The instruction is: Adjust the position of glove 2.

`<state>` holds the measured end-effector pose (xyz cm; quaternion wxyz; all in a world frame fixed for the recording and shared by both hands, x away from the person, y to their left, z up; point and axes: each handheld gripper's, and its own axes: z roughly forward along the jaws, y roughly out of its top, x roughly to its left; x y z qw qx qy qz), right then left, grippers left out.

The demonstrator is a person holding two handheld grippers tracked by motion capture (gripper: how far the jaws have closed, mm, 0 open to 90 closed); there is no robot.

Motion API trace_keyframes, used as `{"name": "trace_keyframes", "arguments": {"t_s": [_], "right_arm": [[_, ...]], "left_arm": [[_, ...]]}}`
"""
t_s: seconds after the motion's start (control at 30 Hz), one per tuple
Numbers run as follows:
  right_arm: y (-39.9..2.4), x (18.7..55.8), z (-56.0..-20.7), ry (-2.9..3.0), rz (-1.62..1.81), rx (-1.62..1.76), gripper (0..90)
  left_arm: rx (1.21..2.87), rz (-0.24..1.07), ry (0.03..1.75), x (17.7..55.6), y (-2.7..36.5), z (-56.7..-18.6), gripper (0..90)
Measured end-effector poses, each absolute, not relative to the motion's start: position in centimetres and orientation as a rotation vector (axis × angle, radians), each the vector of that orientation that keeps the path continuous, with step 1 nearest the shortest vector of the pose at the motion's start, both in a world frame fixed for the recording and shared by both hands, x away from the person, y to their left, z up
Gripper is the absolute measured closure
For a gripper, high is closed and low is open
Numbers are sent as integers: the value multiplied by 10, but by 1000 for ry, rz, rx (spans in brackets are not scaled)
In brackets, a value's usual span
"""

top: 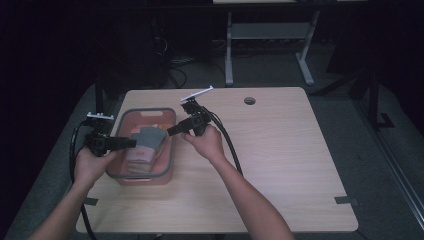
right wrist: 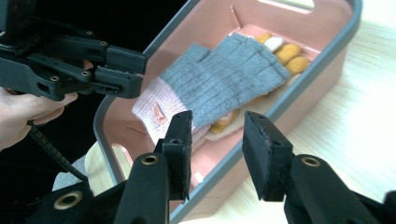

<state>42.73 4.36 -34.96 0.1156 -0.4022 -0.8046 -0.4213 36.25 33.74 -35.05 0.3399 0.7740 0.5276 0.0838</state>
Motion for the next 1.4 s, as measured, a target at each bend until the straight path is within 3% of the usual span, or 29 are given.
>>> {"name": "trace_keyframes", "arguments": {"t_s": [1.4], "right_arm": [[-41,414,-341,-2372,-1267,-1362,492]], "left_arm": [[2042,235,1227,364,280,-325,415]]}}
